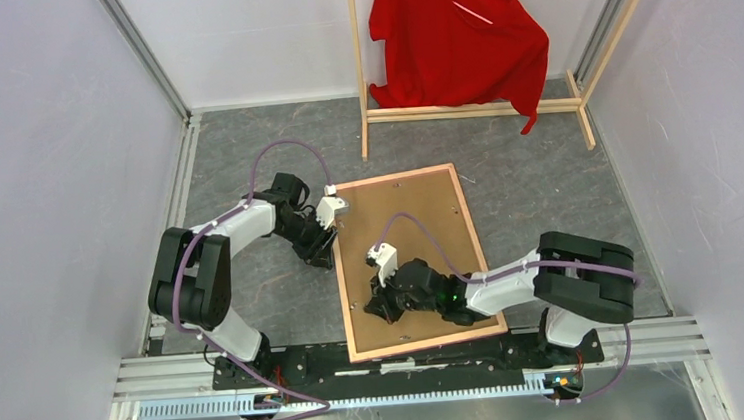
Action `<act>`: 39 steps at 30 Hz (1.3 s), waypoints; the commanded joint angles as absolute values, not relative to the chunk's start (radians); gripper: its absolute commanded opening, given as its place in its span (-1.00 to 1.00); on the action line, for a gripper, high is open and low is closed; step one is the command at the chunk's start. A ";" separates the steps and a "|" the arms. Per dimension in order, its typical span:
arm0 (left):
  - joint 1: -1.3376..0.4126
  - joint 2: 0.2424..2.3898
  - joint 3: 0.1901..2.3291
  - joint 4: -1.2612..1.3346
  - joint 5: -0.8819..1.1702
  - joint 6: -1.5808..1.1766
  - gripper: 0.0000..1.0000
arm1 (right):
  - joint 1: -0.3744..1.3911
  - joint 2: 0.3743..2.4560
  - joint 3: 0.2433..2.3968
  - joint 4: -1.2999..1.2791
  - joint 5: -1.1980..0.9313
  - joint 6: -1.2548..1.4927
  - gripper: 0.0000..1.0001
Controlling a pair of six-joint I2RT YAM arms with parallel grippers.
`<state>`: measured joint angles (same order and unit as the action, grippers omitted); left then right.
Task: Put the photo into the frame
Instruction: Install the photo frame at the center of the board.
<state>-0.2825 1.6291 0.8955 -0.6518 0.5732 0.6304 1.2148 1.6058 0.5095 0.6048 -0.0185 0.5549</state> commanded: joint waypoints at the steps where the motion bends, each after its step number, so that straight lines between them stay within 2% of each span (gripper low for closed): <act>1: -0.290 1.638 0.930 -0.657 0.563 0.651 -0.04 | 1.259 1.630 0.567 0.582 0.089 0.474 -1.00; 5: -0.290 1.635 0.931 -0.657 0.568 0.648 -0.04 | 1.291 1.652 0.597 0.560 0.134 0.445 -0.95; 7: -0.293 1.637 0.933 -0.657 0.569 0.645 -0.04 | 1.310 1.657 0.608 0.553 0.167 0.424 -0.79; 10: -0.295 1.633 0.934 -0.657 0.568 0.641 -0.04 | 1.340 1.648 0.625 0.525 0.246 0.375 -0.68; 13: -0.296 1.631 0.941 -0.676 0.575 0.644 -0.04 | 1.358 1.586 0.592 0.566 0.327 0.285 -0.38; 16: -0.296 1.631 0.957 -0.704 0.593 0.644 -0.04 | 1.366 1.564 0.574 0.603 0.348 0.185 -0.22; 21: -0.296 1.627 0.985 -0.725 0.636 0.630 -0.04 | 1.422 1.598 0.539 0.717 0.384 0.036 -0.17; 39: -0.302 1.670 0.986 -0.708 0.598 0.635 -0.04 | 1.488 1.710 0.483 0.928 0.518 -0.127 -0.08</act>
<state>-0.2951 1.6733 0.9623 -0.7094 0.6033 0.6300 1.4784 1.6905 0.4881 0.8211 0.4744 -0.0658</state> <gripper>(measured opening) 0.481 0.455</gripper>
